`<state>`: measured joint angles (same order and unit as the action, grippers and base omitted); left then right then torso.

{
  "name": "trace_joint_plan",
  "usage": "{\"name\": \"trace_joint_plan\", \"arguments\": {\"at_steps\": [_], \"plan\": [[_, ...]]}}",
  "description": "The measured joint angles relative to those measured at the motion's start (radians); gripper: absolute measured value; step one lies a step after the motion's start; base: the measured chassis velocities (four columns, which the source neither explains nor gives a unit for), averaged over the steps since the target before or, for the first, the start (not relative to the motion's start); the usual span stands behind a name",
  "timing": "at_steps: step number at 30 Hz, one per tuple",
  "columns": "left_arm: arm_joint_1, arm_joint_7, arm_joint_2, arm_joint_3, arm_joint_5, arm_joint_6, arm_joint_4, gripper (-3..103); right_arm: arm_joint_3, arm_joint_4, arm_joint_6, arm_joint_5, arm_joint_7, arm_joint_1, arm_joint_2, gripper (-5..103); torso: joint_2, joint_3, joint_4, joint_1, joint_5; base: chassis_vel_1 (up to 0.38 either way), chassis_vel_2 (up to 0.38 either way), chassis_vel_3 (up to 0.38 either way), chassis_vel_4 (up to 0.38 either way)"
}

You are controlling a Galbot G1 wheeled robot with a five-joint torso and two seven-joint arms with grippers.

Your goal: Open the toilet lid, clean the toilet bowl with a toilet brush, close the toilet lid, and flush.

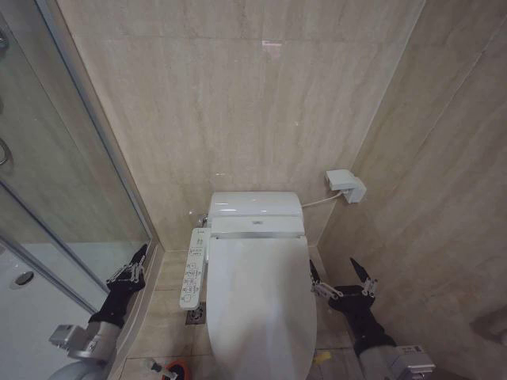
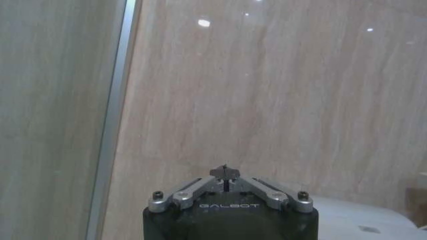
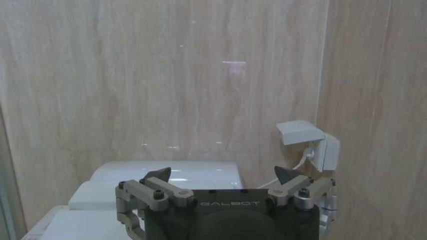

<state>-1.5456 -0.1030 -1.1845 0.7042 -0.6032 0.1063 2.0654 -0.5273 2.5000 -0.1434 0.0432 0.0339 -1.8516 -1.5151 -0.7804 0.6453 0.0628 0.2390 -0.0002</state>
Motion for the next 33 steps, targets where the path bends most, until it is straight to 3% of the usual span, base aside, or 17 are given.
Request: {"name": "trace_joint_plan", "arguments": {"at_steps": [22, 33], "plan": [[0.255, -0.063, 0.109, -0.093, -0.087, 0.048, -0.327, 0, 0.0, 0.0, 0.0, 0.0, 0.0, 0.0, 0.0, 100, 0.0, 0.0, 0.0, 0.0, 0.0001, 0.0, 0.0, 0.0, 0.0], [0.386, -0.105, 0.168, -0.223, -0.115, 0.081, -0.491, 0, 0.0, 0.0, 0.0, 0.0, 0.0, 0.0, 0.0, 100, 0.0, 0.0, 0.0002, 0.0, 0.0002, 0.0, 0.0, 0.0, 0.0]]}}
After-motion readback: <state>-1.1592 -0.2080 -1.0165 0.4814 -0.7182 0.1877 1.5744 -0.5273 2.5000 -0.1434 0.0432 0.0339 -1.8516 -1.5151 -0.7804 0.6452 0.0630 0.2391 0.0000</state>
